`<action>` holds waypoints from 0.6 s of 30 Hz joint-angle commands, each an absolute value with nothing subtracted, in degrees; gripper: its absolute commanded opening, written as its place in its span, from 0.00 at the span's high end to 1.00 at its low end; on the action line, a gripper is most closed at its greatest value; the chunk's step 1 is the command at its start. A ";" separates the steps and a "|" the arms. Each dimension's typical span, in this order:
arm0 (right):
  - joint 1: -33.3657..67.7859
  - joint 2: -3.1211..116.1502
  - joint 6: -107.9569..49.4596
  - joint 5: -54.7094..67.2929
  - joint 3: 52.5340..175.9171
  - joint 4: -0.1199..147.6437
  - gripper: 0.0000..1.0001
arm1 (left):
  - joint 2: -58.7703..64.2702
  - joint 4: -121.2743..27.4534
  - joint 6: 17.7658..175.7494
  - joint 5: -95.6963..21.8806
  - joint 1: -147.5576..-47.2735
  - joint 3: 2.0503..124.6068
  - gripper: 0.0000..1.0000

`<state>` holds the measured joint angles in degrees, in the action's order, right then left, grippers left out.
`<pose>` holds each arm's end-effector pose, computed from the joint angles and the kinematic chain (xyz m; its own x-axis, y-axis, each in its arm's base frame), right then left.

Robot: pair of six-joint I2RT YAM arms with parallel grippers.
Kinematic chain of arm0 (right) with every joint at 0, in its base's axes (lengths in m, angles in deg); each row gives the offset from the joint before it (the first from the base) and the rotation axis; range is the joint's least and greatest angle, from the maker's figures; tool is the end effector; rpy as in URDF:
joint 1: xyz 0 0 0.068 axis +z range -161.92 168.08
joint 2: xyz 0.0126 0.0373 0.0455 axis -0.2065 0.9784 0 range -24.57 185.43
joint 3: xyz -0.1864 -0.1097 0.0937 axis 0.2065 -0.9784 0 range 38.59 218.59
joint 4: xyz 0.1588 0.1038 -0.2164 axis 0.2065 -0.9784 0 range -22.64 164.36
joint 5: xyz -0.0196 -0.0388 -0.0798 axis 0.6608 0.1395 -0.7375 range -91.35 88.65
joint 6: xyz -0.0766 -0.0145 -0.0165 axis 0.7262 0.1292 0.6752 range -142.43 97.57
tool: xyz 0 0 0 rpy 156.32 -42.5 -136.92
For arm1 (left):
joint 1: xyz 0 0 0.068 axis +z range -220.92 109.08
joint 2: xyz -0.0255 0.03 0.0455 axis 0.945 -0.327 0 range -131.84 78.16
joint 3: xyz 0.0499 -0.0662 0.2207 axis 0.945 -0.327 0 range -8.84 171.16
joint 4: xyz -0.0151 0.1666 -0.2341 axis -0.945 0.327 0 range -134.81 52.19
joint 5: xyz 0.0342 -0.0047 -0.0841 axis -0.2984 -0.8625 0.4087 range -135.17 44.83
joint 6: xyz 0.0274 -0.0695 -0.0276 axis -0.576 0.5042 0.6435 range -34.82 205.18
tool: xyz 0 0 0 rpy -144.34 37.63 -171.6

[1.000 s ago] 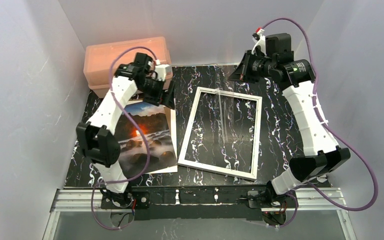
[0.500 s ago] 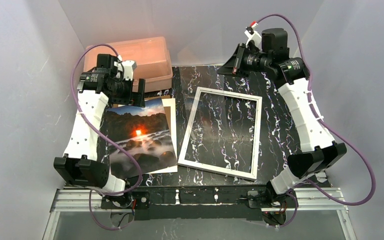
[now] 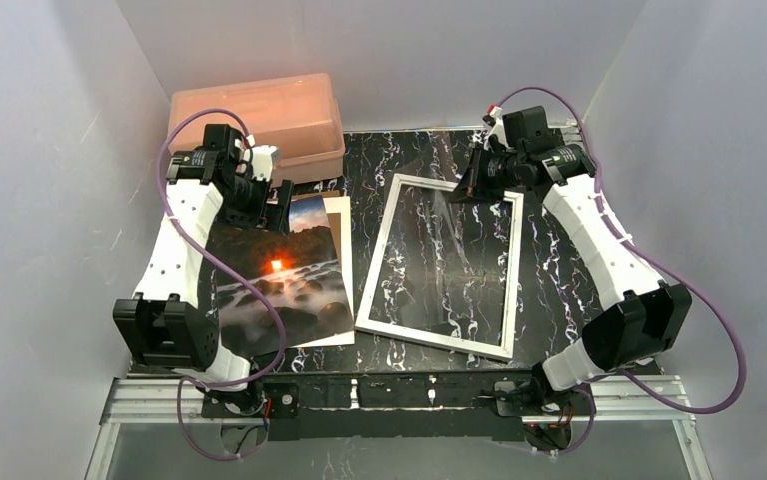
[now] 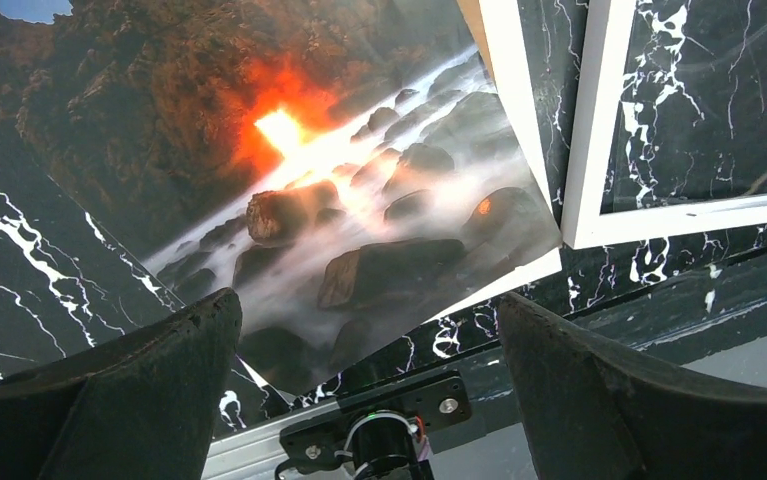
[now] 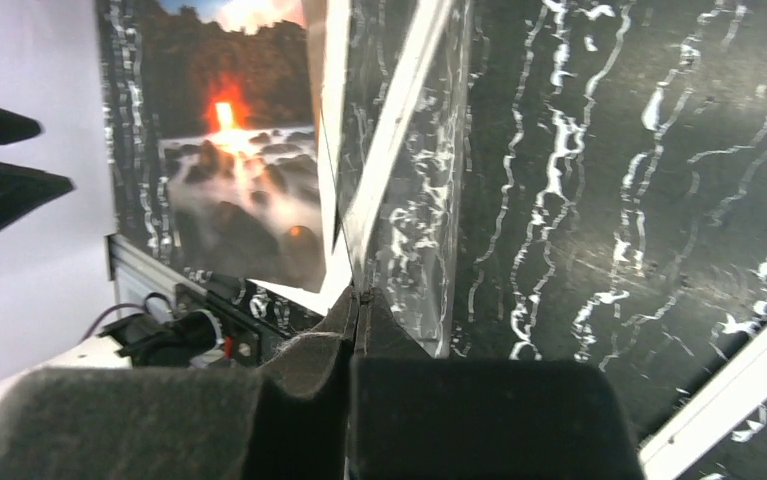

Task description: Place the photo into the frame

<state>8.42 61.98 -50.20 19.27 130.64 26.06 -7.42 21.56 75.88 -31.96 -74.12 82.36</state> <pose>0.3421 0.1525 0.3306 -0.8281 0.1581 -0.5378 -0.2054 0.8071 0.5535 0.3358 -0.0345 0.3020 -0.8328 0.2042 -0.5145 0.3045 0.9452 -0.1178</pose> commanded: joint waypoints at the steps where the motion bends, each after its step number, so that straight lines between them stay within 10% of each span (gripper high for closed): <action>1: 8.56 58.04 -46.97 15.68 128.83 25.11 0.99 | -7.26 22.85 73.61 -29.84 -73.93 81.13 0.02; 18: 8.53 55.81 -42.99 9.75 125.72 23.11 0.99 | -8.92 21.20 74.44 -25.18 -73.91 78.22 0.01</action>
<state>8.36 58.24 -44.45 10.49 126.10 23.92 -9.74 20.78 75.29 -27.45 -74.12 78.66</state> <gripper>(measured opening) 0.031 0.984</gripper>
